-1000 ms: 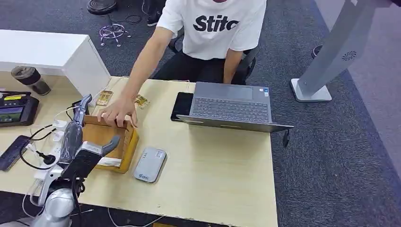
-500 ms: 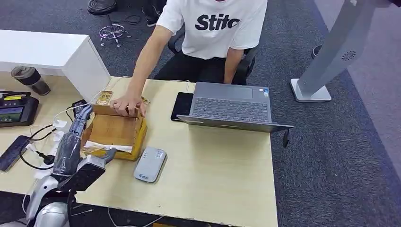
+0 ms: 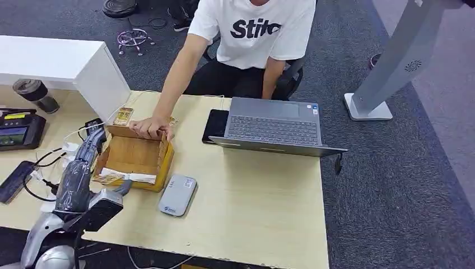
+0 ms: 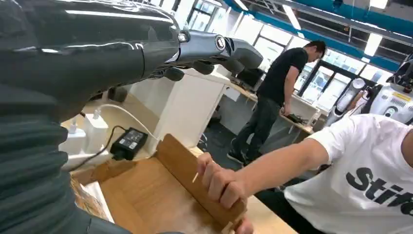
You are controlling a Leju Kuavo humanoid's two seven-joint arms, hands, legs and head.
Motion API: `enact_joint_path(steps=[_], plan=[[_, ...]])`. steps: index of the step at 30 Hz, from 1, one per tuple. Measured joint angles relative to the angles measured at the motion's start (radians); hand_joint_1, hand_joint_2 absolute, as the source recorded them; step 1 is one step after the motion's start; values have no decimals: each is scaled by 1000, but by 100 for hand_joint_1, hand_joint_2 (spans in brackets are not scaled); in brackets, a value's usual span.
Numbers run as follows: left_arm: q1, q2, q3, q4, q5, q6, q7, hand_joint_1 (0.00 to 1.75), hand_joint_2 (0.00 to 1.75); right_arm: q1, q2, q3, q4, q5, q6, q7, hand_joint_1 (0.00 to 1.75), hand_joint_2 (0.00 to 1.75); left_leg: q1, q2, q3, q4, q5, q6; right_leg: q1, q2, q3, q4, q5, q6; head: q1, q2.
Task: Pass the card to the sensor for recognition and then transmit it.
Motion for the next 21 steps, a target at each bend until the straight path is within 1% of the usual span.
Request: enact_joint_path(steps=[7,13,15,17,21], plan=[[50,45,60,-29,-79,3,30,0,175,0,8,-11,-3,3,0,4,0,175,0,0,0,0,0,0,0,0,0,0,0,0,-1,0],[70,64,90,-37,-90,3,31,0,175,0,13,-11,-3,3,0,4,0,175,0,0,0,0,0,0,0,0,0,0,0,0,0,0],[76,67,97,-38,-143,11,55,0,175,0,14,-11,-3,9,0,5,0,175,0,0,0,0,0,0,0,0,0,0,0,0,0,0],[89,82,105,-40,-210,8,84,0,175,0,14,-13,-3,17,0,8,0,175,0,0,0,0,0,0,0,0,0,0,0,0,0,0],[118,112,121,-43,-267,-22,118,0,175,0,14,-20,-4,20,0,10,0,175,0,0,0,0,0,0,0,0,0,0,0,0,0,0]])
